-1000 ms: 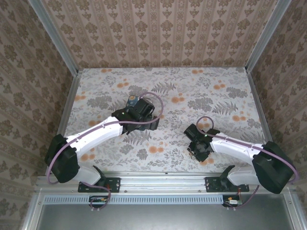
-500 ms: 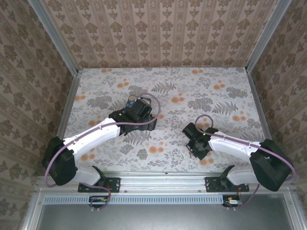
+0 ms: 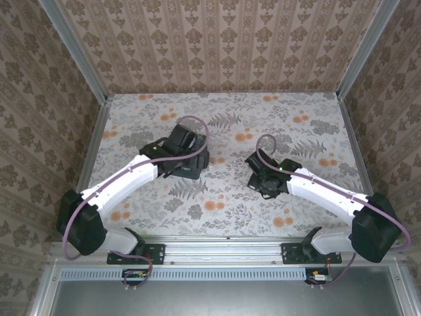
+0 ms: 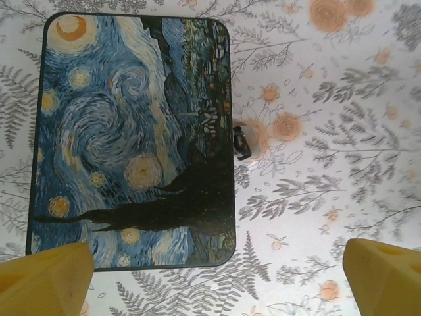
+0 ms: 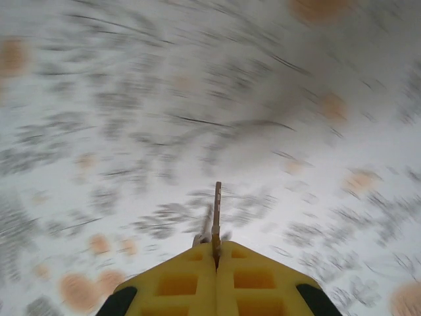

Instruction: Unlock the padlock with the key

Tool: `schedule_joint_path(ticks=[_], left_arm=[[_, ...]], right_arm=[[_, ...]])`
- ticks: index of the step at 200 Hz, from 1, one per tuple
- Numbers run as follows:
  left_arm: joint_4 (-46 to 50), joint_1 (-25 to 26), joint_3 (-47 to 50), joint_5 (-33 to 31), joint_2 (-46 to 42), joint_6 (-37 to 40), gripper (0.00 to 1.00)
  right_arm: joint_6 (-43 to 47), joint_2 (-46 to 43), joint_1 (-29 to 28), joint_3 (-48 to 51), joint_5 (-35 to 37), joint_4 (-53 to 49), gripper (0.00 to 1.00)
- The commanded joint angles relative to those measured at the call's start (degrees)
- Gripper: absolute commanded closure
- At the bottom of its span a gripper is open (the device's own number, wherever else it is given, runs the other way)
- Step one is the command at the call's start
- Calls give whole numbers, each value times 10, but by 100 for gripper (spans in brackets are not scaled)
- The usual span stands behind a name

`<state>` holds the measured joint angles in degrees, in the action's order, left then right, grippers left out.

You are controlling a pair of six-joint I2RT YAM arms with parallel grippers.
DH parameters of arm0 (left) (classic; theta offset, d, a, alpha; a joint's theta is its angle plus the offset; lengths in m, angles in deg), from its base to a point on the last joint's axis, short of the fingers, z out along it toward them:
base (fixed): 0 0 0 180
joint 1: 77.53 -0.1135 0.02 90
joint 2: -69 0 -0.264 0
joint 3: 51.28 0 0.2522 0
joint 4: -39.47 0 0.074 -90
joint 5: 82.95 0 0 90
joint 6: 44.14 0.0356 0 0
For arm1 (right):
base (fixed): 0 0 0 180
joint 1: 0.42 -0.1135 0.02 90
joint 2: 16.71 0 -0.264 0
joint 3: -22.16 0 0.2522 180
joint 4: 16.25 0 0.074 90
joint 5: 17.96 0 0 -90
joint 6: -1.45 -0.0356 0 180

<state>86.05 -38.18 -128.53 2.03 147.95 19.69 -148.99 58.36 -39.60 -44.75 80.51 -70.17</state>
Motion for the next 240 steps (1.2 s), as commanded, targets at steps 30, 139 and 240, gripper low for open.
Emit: schedule_joint_path(ticks=[30, 139, 240], left_arm=[[-42, -77, -22, 268, -36, -44, 9], [-214, -122, 54, 545, -20, -67, 40], [-318, -118, 102, 608, -4, -108, 59]], right_arm=[[438, -32, -4, -11, -170, 187, 100], [444, 11, 80, -3, -478, 378, 100], [381, 29, 95, -3, -481, 443, 100]])
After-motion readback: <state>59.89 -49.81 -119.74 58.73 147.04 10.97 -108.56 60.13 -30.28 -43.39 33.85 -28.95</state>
